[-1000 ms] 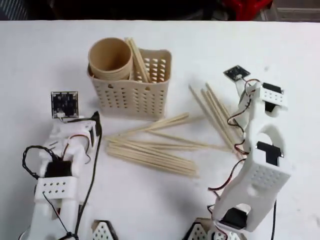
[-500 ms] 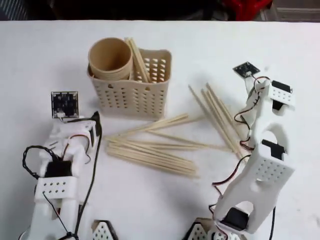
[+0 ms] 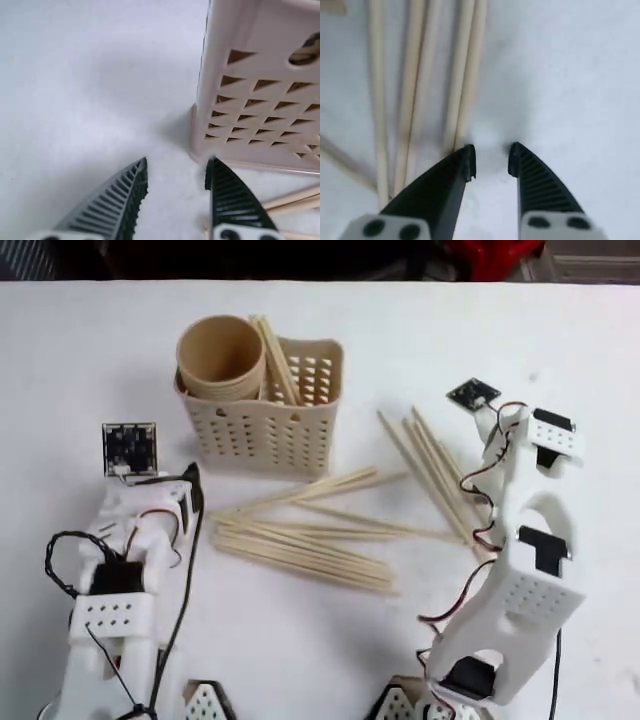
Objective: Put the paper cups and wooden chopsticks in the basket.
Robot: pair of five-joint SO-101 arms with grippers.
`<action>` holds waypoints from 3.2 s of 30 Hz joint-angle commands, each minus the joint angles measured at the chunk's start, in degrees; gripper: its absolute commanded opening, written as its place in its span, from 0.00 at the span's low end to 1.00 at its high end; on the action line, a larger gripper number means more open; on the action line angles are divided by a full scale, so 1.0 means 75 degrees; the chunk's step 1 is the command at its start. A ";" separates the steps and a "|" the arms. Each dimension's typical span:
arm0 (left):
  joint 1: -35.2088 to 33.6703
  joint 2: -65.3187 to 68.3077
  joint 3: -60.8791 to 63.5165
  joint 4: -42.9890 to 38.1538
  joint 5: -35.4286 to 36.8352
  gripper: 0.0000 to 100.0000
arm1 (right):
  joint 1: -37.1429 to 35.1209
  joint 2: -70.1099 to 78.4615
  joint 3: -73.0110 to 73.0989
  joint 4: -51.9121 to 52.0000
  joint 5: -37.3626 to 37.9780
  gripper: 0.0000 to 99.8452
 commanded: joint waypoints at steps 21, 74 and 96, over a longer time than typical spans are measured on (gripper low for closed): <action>0.0053 -0.0123 -0.0023 -0.0176 -0.0094 0.20 | 0.0053 -0.2139 0.0692 0.0873 -0.0727 0.17; 0.0053 -0.0147 -0.0023 -0.0176 -0.0094 0.20 | 0.0932 -0.1729 -0.1383 0.1412 -0.1102 0.02; 0.0053 -0.0147 -0.0023 -0.0176 -0.0094 0.20 | 0.0815 -0.0463 0.0117 -0.0053 -0.1090 0.12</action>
